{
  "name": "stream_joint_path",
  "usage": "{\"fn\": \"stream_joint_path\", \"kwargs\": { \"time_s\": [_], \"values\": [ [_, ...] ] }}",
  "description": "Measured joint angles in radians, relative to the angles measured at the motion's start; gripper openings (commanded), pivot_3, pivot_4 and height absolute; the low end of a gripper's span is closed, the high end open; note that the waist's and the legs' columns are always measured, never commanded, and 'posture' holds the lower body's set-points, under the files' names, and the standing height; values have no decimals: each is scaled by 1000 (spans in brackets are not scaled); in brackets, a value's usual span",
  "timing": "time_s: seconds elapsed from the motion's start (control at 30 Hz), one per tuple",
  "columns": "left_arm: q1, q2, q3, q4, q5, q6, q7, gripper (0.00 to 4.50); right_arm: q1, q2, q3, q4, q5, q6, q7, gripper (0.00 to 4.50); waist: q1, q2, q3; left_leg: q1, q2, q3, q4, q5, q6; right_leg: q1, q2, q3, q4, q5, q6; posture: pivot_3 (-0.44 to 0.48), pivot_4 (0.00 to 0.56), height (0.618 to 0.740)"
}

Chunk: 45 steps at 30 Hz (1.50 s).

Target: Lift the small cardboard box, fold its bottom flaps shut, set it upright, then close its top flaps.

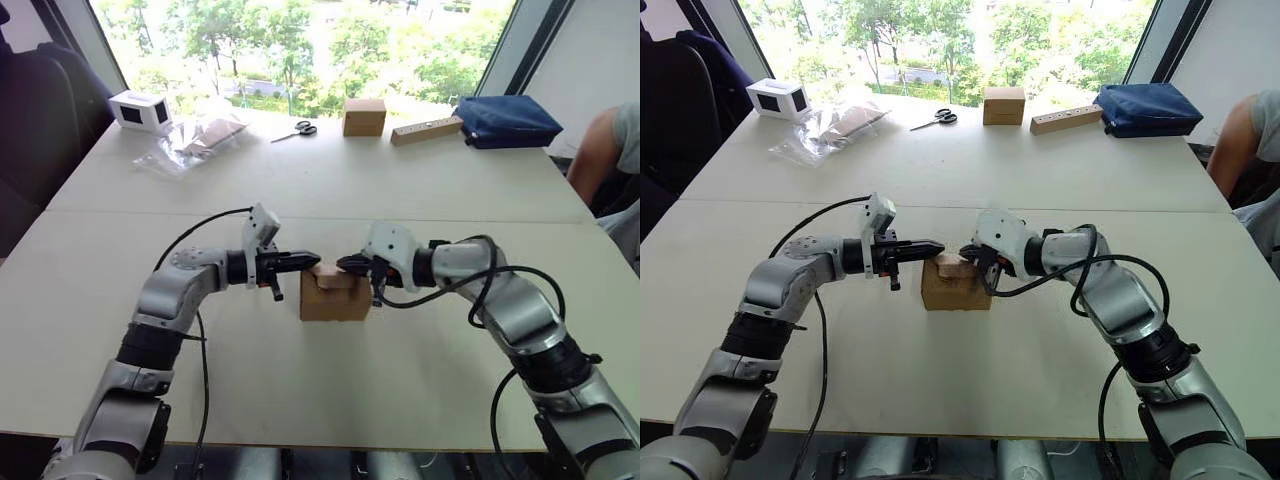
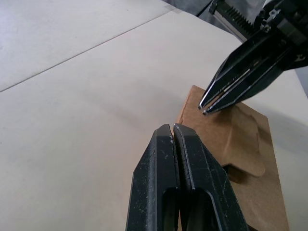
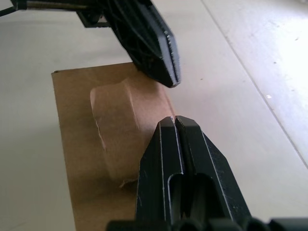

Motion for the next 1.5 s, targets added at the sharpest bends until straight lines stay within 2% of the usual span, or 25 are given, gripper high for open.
{"fn": "stream_joint_path", "kwargs": {
  "time_s": [0.23, 0.4, 0.87, 1.5],
  "values": [
    [0, -9, -16, 2, 18, -23, -3, 68, 9, -31, -70, -153, 120, 100, 39, 0, 2, 0, 0, 0, 0, -1, 0, 0, 1, 1, -1, 0, 0, 0, 0, 0, 150, 740],
    [-1, -12, -16, 2, 18, -23, -3, 68, 68, -58, -64, -228, 179, 152, 56, 0, 1, 0, 0, 0, 0, -1, 0, -1, 1, 1, -1, 0, 0, 0, 0, 0, 150, 740],
    [-3, -18, -13, 2, 12, -9, -2, 68, 68, -62, 43, -198, 108, 106, 16, 0, 1, 0, 0, 0, 0, -1, 0, 0, 1, 1, -1, 0, 0, 0, 0, 0, 150, 740],
    [-3, -26, 1, 2, -8, 12, 4, 68, 56, -51, 85, -100, -1, 6, 2, 0, 0, 0, 0, 0, 0, 0, 0, 0, 1, 1, -1, 0, 0, 0, 0, 0, 150, 740]
  ]
}}
